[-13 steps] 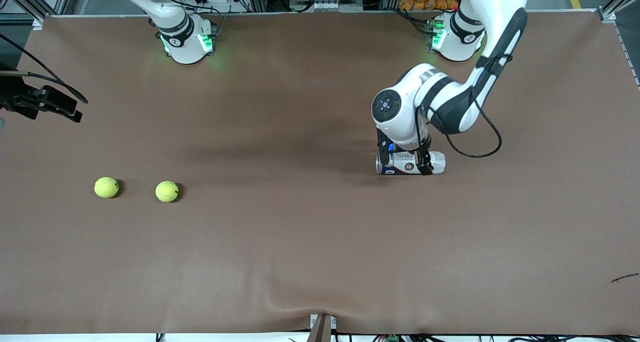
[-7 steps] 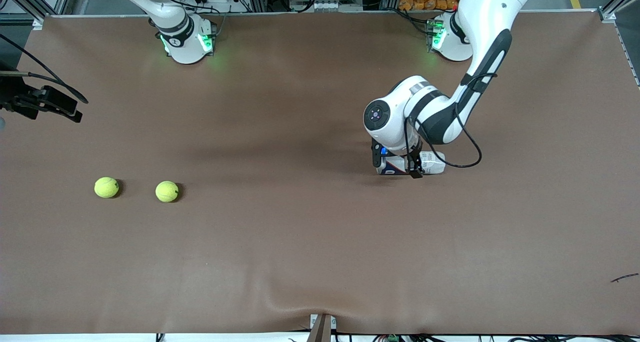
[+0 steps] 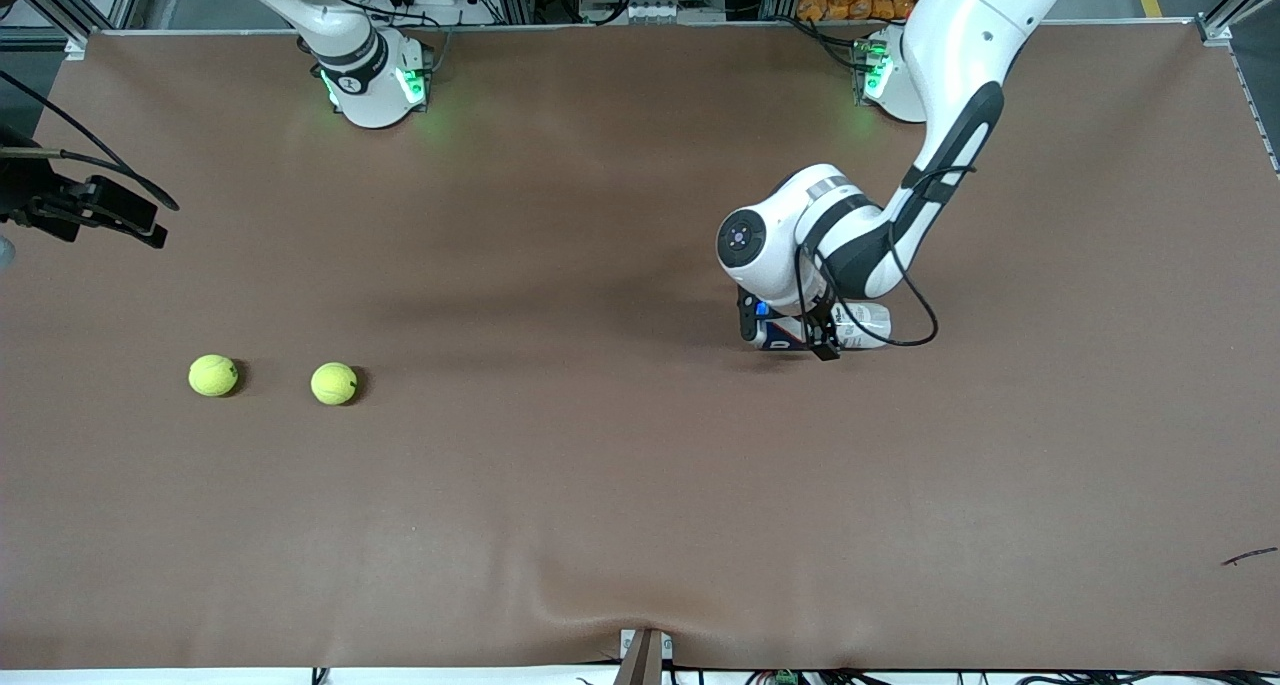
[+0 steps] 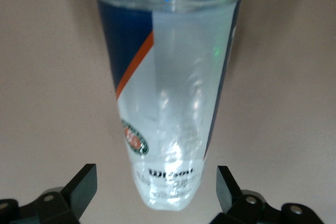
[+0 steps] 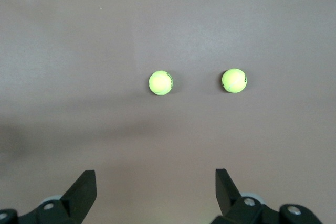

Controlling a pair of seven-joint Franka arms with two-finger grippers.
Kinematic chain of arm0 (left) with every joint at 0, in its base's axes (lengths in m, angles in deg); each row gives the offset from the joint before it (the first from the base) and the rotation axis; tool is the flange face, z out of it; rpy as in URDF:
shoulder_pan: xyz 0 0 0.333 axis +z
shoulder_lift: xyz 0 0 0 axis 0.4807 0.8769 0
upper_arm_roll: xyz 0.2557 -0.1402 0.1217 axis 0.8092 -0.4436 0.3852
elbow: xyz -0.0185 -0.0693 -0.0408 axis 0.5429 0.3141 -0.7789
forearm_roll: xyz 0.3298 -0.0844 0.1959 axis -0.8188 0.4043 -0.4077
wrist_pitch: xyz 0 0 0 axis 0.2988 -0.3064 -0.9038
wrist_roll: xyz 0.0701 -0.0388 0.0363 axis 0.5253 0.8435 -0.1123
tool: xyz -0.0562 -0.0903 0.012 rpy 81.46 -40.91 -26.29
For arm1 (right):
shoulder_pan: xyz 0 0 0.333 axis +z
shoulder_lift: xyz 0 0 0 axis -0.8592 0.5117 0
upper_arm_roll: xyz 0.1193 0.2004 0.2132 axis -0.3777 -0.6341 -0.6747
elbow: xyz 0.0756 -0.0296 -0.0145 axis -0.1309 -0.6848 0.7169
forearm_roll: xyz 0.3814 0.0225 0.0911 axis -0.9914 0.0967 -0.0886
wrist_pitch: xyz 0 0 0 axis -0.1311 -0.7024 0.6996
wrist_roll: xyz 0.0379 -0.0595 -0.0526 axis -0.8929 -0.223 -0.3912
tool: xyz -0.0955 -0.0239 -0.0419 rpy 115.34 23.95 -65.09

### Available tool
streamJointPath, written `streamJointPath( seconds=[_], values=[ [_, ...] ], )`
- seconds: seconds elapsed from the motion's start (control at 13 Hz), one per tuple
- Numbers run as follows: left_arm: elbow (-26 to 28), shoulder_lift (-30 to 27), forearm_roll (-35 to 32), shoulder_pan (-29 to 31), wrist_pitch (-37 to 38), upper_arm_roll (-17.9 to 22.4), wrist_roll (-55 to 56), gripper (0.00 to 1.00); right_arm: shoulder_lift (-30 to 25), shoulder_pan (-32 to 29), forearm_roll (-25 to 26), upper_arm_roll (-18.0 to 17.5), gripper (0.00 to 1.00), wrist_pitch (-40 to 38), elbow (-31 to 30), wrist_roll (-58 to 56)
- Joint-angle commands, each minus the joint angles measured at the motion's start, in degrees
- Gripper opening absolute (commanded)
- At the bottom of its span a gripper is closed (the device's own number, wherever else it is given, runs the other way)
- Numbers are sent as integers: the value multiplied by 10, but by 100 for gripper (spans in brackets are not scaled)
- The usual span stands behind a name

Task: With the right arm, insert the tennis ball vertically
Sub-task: 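Lower the left gripper and grasp the clear can around its body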

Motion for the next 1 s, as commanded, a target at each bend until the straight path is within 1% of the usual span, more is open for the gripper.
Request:
streamJointPath(
  seconds=[0.0,0.77,0.92],
  values=[
    [-12,13,-29,-4,2,0,10,100,6,5,6,-1,100,0,11,7],
    [-11,41,-57,-10,-12,0,1,100,16,10,9,-1,100,2,10,3],
    [-12,45,-58,-13,-18,0,1,100,39,15,6,-1,100,2,9,6]
  ],
)
